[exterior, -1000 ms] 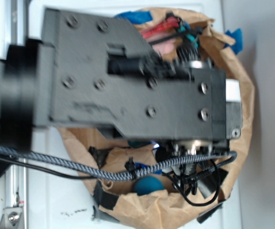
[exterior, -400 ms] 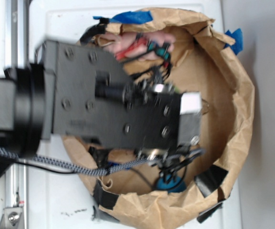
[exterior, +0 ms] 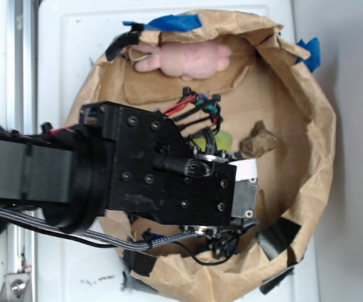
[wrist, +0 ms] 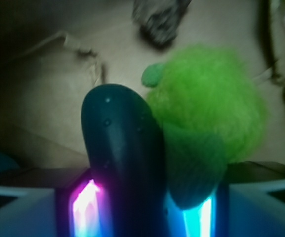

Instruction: Grab the plastic pickle.

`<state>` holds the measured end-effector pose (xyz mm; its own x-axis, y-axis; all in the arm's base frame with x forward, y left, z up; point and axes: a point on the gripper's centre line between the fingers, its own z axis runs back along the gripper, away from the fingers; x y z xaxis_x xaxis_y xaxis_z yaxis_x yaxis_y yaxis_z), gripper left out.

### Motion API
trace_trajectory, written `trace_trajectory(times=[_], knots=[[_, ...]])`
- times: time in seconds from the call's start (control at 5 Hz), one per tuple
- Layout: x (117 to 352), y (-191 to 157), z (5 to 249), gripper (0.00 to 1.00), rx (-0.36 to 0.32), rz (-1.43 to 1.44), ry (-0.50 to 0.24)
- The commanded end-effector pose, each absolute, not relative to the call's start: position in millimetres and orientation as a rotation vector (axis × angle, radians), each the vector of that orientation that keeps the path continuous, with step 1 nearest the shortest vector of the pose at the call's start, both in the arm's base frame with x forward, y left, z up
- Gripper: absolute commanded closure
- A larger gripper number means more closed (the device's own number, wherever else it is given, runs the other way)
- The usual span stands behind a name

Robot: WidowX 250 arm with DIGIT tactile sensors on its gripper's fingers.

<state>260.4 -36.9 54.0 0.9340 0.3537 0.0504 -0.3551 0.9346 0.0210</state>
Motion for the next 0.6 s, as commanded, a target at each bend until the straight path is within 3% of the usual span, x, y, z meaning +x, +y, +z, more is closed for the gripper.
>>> trace_trajectory(times=[0.0,0.4], knots=[[251.6,-41.5,63.6,0.0,-0.004,0.318,-0.073],[225.8,-44.0,74.0,0.0,-0.077,0.339,-0.113]])
